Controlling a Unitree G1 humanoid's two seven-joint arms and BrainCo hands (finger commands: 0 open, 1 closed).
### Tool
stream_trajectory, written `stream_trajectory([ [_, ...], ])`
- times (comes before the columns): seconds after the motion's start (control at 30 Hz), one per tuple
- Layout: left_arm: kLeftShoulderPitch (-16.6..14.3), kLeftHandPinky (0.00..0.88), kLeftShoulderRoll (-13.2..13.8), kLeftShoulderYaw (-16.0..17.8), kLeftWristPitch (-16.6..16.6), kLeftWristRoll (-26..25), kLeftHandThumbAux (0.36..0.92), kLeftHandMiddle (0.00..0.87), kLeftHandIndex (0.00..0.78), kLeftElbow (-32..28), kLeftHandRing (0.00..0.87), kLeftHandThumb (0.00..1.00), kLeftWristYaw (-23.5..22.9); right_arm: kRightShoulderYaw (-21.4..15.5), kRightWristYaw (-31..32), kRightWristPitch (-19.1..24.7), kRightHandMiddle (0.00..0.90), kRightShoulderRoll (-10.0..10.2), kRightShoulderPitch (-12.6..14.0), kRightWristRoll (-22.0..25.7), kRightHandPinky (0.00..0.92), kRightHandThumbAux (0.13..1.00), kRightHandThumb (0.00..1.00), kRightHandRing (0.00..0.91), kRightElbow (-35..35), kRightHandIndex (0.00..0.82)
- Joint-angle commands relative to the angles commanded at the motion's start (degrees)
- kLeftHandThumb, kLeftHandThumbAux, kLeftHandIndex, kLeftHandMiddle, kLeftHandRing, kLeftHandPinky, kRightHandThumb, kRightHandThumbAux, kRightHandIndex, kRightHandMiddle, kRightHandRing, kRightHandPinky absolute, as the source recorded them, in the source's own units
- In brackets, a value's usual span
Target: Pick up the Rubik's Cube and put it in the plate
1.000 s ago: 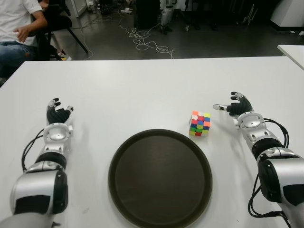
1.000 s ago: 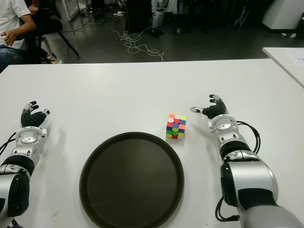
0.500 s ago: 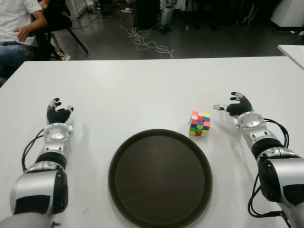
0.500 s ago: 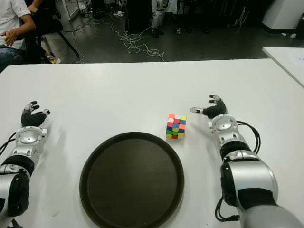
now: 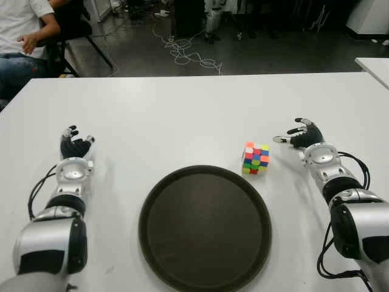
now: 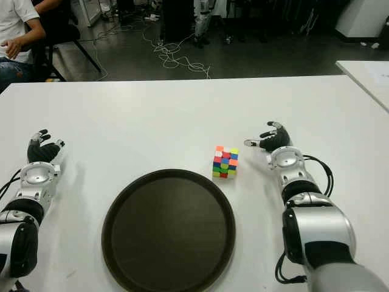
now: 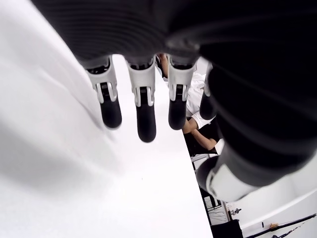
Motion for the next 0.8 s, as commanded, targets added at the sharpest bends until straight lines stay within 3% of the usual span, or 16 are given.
stream_trajectory([
  [0.2, 0.11, 0.185, 0.04, -0.36, 0.08, 0.33, 0.771, 0.151, 0.140, 0.00, 0.168, 0.158, 0.28, 0.24, -1.65, -4.33, 0.399, -0.49, -0.19, -0.34, 0.591, 0.834, 0.000, 0.590, -0.76, 0.108],
  [0.23, 0.11, 0.184, 0.06, -0.49, 0.15, 0.47, 0.769, 0.151, 0.139, 0.01, 0.169, 0.157, 0.38, 0.46, -2.09, -5.40, 0.364, -0.60, -0.05, -0.59, 0.517, 0.821, 0.000, 0.532, -0.84, 0.102],
  [0.3, 0.10, 0.170, 0.13, -0.74, 0.26, 0.74, 0.763, 0.152, 0.136, 0.01, 0.168, 0.150, 0.61, 1.20, -3.32, -7.73, 0.233, -0.64, -0.05, -1.35, 0.288, 0.775, 0.000, 0.323, -1.44, 0.079],
  [0.4, 0.08, 0.147, 0.15, -0.97, 0.32, 0.91, 0.759, 0.145, 0.125, -0.02, 0.156, 0.132, 0.86, 2.33, -4.79, -10.66, 0.133, -0.71, -0.22, -2.28, 0.149, 0.746, 0.000, 0.164, -2.64, 0.071],
  [0.57, 0.03, 0.146, 0.19, -1.03, 0.36, 0.88, 0.767, 0.143, 0.119, -0.10, 0.152, 0.122, 0.85, 3.12, -5.05, -14.36, 0.093, -1.34, 0.14, -2.45, 0.091, 0.744, 0.000, 0.094, -4.45, 0.075],
  [0.8, -0.05, 0.160, 0.16, -1.04, 0.82, 0.98, 0.749, 0.145, 0.108, -0.15, 0.157, 0.111, 0.78, 4.12, -3.83, -20.50, 0.102, -2.44, 2.04, -2.55, 0.087, 0.748, 0.049, 0.087, -7.02, 0.071],
])
